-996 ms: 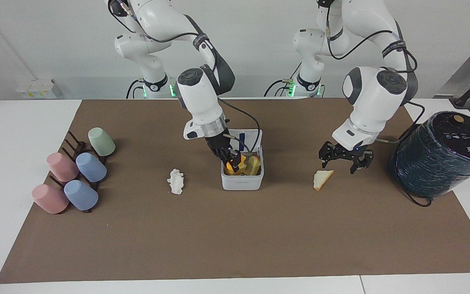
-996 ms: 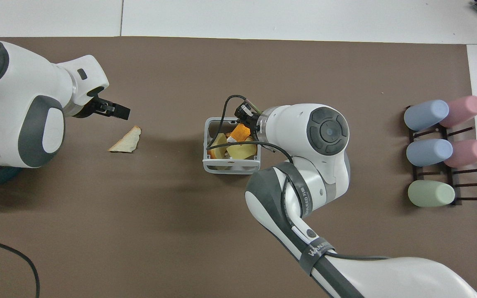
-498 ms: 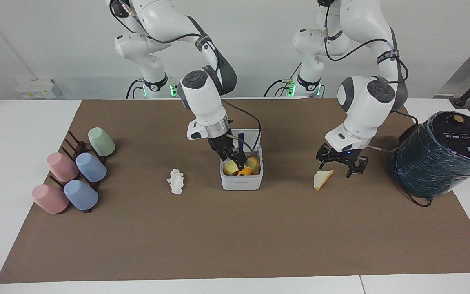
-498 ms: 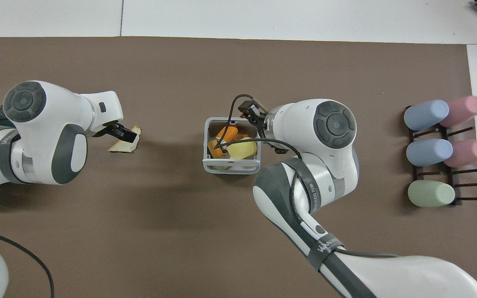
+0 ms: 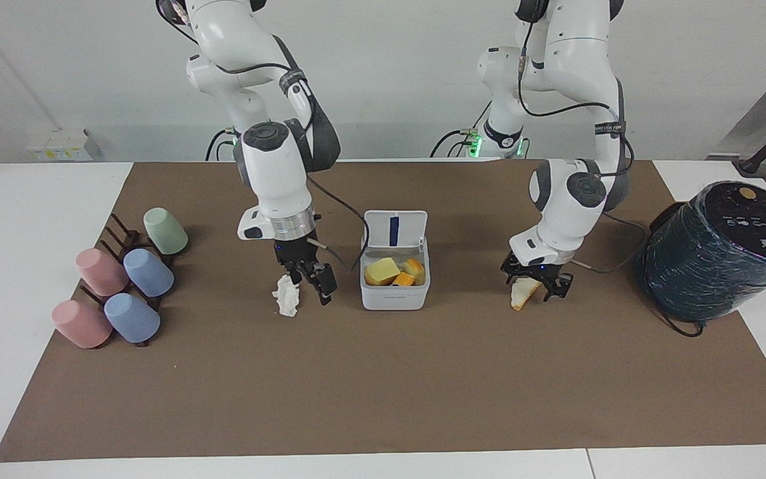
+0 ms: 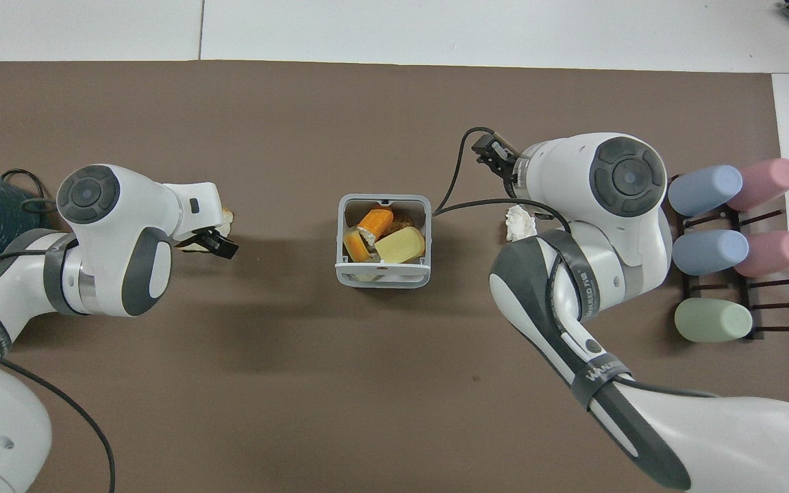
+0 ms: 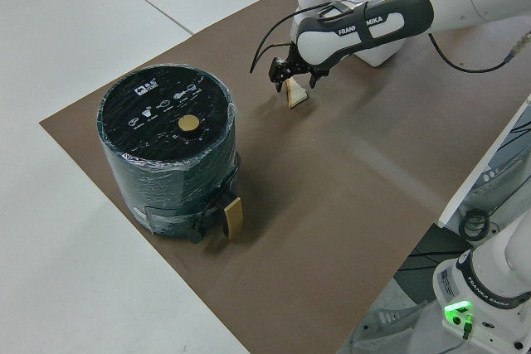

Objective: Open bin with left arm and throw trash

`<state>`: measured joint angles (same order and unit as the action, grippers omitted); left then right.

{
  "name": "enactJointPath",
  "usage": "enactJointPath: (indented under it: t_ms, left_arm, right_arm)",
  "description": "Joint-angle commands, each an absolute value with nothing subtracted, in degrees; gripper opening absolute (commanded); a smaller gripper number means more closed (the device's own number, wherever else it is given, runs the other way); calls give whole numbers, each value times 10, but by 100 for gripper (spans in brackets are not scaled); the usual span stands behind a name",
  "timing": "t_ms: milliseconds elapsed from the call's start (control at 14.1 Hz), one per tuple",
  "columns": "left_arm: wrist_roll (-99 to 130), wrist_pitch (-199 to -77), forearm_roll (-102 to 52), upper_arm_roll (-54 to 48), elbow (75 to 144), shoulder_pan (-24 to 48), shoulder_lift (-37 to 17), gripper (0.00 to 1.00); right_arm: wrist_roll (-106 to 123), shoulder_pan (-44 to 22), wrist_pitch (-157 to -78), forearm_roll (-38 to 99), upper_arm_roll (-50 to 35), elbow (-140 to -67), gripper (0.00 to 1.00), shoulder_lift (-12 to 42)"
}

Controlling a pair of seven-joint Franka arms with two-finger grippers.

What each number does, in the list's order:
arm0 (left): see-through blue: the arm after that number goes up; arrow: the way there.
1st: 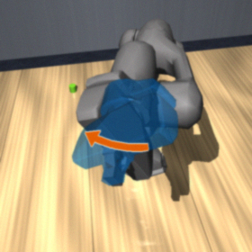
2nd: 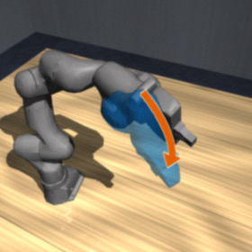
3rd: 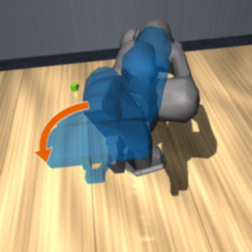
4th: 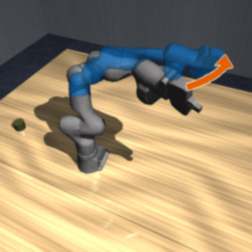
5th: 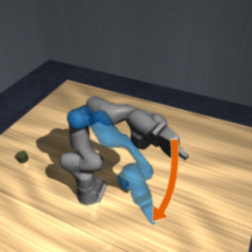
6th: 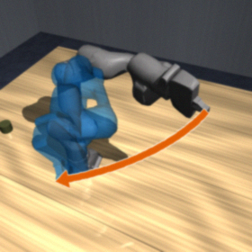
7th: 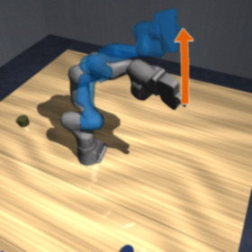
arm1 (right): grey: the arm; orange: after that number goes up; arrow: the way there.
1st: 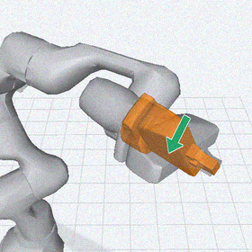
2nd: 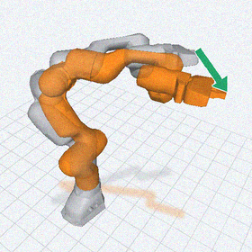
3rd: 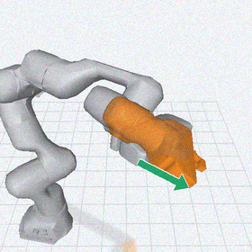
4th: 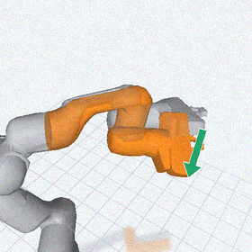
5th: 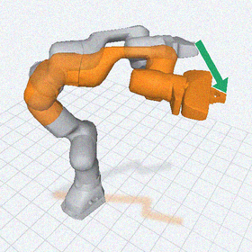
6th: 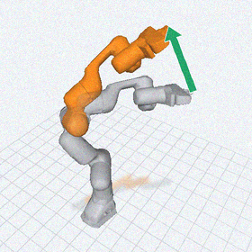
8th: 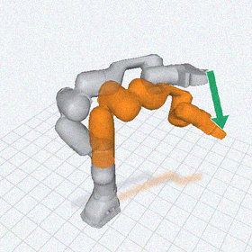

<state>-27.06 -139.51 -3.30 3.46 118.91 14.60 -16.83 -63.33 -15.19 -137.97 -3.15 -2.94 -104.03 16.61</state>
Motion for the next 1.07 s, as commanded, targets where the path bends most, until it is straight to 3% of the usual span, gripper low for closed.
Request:
enactJointPath:
  t_ms: [0,142,213,356,427,640,924,996]
  left_arm:
    - [-272,-1440,-18,35,1231,147,-158,96]
    - [-268,-1438,-18,35,1231,147,-158,67]
    - [-267,-1435,-18,36,1230,147,-158,46]
    - [-253,-1433,-18,36,1224,147,-158,13]
    - [-237,-1432,-18,36,1222,148,-159,1]
    - [-172,-1377,-18,35,1178,154,-159,0]
    - [-100,-1253,-18,34,1074,177,-158,0]
    - [-60,-1206,-18,33,1036,194,-157,0]
  right_arm:
    - [-537,-131,-1380,-43,-36,-1092,100,143]
    - [-428,-115,-1380,-43,-36,-1127,100,131]
    - [-370,-110,-1380,-43,-36,-1137,100,130]
    - [-296,-96,-1389,-43,-36,-1159,100,133]
    - [-274,-93,-1409,-43,-36,-1171,100,131]
    - [-272,-100,-1426,-43,-37,-1201,100,131]
    - [-272,-104,-1542,-43,-37,-1251,100,139]
    - [-272,-104,-1541,-43,-37,-1252,54,138]
